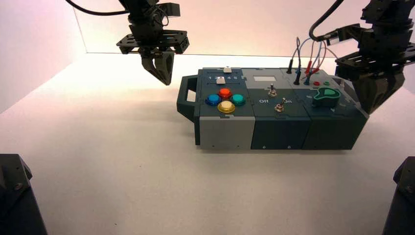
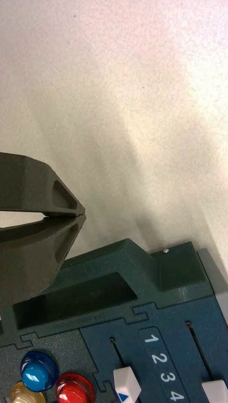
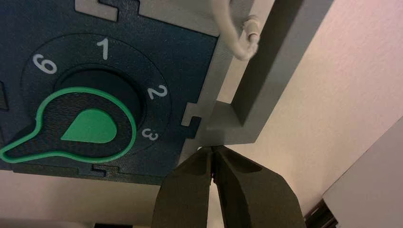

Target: Move the box to the right.

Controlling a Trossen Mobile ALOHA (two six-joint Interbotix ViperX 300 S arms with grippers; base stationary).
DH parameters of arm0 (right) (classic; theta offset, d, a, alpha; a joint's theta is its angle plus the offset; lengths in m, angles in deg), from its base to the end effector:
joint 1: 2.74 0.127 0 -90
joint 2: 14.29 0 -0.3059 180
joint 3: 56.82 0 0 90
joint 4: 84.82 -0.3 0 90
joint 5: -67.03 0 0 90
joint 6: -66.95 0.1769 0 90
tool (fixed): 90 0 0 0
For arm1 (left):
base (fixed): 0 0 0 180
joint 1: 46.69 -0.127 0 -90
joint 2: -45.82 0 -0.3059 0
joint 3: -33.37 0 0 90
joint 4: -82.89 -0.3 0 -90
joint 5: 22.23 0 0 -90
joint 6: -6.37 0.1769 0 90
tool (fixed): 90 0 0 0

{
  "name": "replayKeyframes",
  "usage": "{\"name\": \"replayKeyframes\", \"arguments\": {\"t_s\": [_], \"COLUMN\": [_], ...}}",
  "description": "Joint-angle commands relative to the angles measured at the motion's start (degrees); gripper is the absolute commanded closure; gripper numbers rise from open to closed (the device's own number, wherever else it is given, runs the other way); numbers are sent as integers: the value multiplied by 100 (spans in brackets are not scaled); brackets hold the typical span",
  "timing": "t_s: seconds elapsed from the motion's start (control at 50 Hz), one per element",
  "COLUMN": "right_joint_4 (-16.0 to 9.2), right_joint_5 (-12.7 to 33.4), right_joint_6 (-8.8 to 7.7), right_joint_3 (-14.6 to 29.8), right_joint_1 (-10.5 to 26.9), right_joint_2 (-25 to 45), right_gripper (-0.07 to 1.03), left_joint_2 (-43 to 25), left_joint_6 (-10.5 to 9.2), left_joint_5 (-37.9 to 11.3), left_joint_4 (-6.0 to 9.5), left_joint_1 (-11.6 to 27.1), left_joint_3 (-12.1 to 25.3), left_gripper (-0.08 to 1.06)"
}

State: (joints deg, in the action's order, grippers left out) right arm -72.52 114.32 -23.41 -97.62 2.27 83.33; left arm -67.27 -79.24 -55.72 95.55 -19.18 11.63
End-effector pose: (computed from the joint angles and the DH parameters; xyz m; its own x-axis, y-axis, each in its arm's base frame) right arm 0.2259 -0.0080 0.0317 -0.0729 -0.1635 -0.9838 -0.2501 0.9579 -0.1407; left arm 0.3185 -0.1900 0.0253 0.1321 -0.2051 -0.9698 0.3847 0.9123 -0.1406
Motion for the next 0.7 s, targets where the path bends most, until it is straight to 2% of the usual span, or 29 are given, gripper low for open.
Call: {"name": "replayKeyframes", "arguments": {"t_s": [0.02,0.32,0.48,0.64,0.7], "right_joint_4": [-18,-18,-18,-26,-26], "right_joint_5": [-272,-316,-413,-413,-413], "right_joint_6": [-18,-18,-18,-18,-18], "right_joint_3": [264,589,729,694,686], "right_joint_1": [18,26,26,35,35], "right_joint_2": [-18,404,457,387,343], "right_gripper": [98,98,98,98,98], "left_joint_2": [255,343,369,536,642], "left_joint_6": [0,18,-9,-44,-97], "left_joint_5": [26,-53,-466,-712,-844], "left_joint_4": [0,0,79,123,167], "left_joint_1": [-44,-53,-26,185,404], "left_joint_3": [70,70,18,-105,-132], "left_gripper": [101,101,101,101,101]}}
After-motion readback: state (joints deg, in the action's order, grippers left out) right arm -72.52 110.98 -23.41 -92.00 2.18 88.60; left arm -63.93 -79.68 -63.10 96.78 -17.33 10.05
